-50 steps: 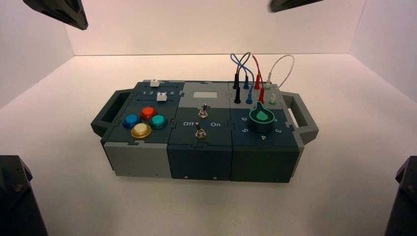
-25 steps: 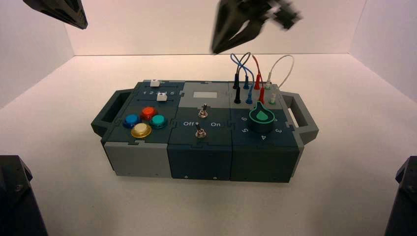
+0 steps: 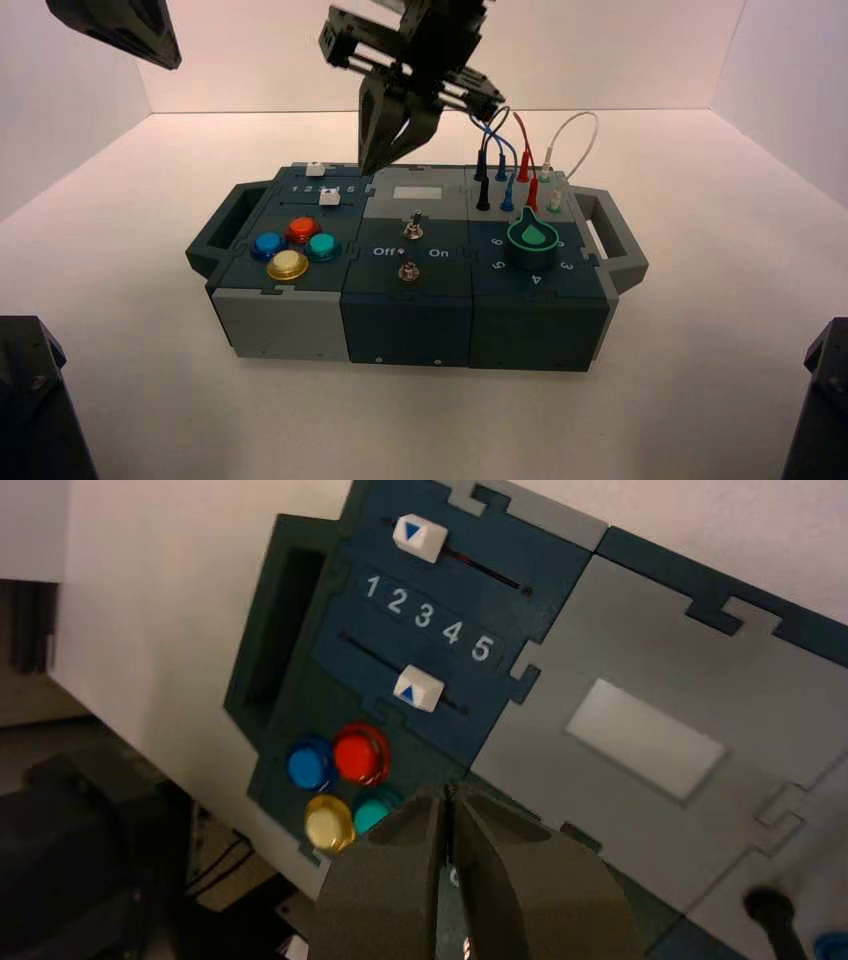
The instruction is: Move the bottom slider to position 1.
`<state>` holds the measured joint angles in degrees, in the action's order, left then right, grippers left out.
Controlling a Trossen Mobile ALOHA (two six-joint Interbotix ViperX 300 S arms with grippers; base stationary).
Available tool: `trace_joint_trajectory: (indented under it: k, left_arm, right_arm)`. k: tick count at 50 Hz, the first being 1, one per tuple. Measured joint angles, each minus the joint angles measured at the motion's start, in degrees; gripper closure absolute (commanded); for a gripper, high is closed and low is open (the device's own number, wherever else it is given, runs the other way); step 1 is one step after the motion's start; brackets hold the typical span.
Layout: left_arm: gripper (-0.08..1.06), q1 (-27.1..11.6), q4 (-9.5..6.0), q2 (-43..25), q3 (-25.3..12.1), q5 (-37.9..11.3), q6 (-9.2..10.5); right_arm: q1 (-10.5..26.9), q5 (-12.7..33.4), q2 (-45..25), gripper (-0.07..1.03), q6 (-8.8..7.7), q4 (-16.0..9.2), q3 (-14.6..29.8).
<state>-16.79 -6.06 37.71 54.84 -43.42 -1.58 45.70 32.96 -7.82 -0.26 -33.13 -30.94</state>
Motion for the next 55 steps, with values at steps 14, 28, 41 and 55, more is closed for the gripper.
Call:
trace_joint_trajectory:
  k: [14,28,41,55]
  left_arm:
    - [1.01,-1.32,-0.18,-0.18,0.35,0.0,0.0]
    - [1.01,-1.41,-0.18,-0.35,0.35,-0.09,0.0]
    - [1.01,-1.41,-0.18,-0.35,0.35,-0.09,0.0]
    - [1.01,-1.41,-0.18,-0.35,0.35,-0.09,0.0]
  right_arm:
    - [0.26,0.35,-5.1,0.98,-0.18,-1.14,2.81]
    - [0.44,0.53,-8.79,0.98,-0.18,-1.67,5.71]
    - [0.44,1.32,-10.63,0.98,-0.18,-2.11,8.09]
    - [0.62,1.67,-11.78,0.98,-0.18,-2.9,9.14]
